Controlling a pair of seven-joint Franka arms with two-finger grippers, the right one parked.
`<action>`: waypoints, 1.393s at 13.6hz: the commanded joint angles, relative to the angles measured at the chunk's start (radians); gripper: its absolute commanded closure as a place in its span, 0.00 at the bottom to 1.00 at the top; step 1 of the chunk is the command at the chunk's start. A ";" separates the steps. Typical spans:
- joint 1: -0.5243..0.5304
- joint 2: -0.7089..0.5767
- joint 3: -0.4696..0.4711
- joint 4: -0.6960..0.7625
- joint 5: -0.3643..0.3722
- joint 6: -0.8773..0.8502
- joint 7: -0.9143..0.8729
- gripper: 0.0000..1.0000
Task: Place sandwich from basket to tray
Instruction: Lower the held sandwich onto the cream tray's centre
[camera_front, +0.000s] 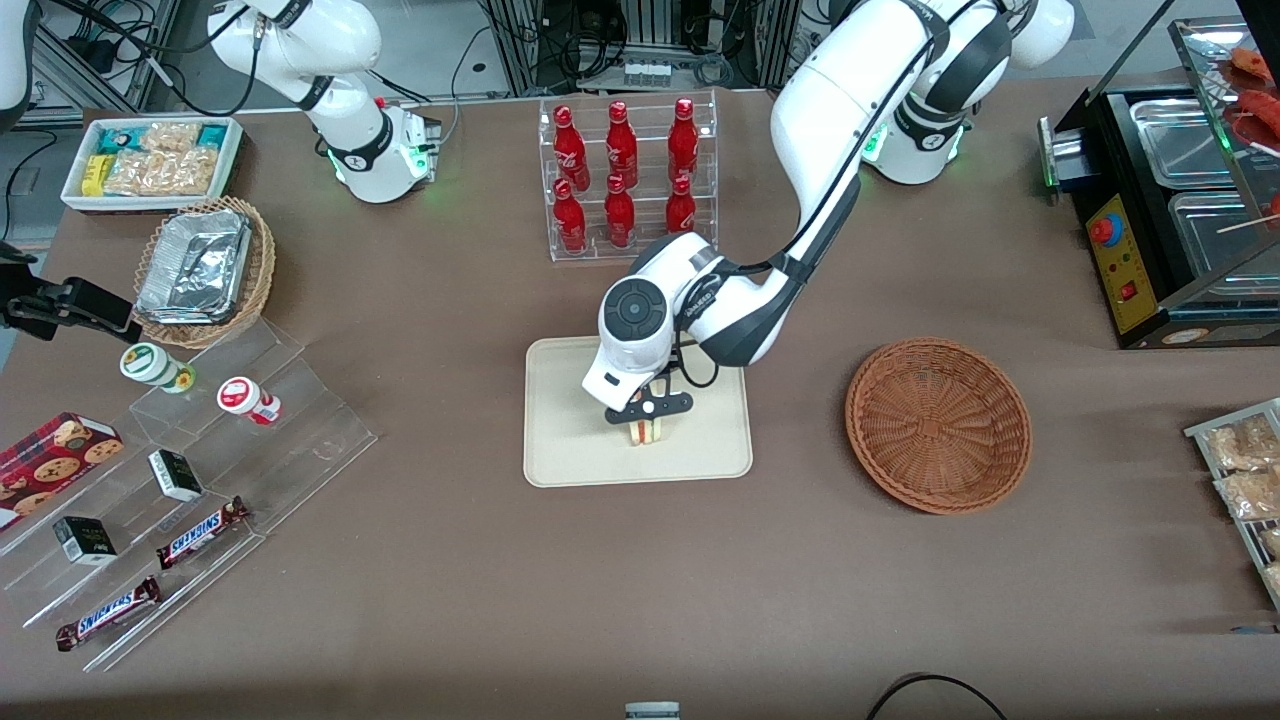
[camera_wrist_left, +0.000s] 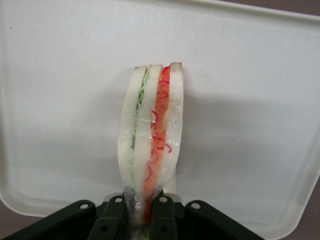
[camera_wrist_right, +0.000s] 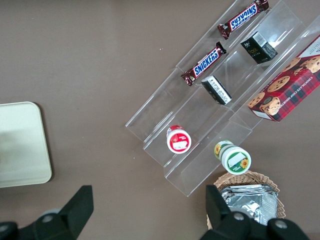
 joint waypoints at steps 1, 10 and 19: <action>-0.008 0.021 0.005 0.034 0.014 0.015 -0.038 0.64; -0.008 -0.015 0.004 0.025 0.037 0.009 -0.037 0.00; 0.006 -0.143 0.023 0.036 0.036 -0.141 -0.035 0.00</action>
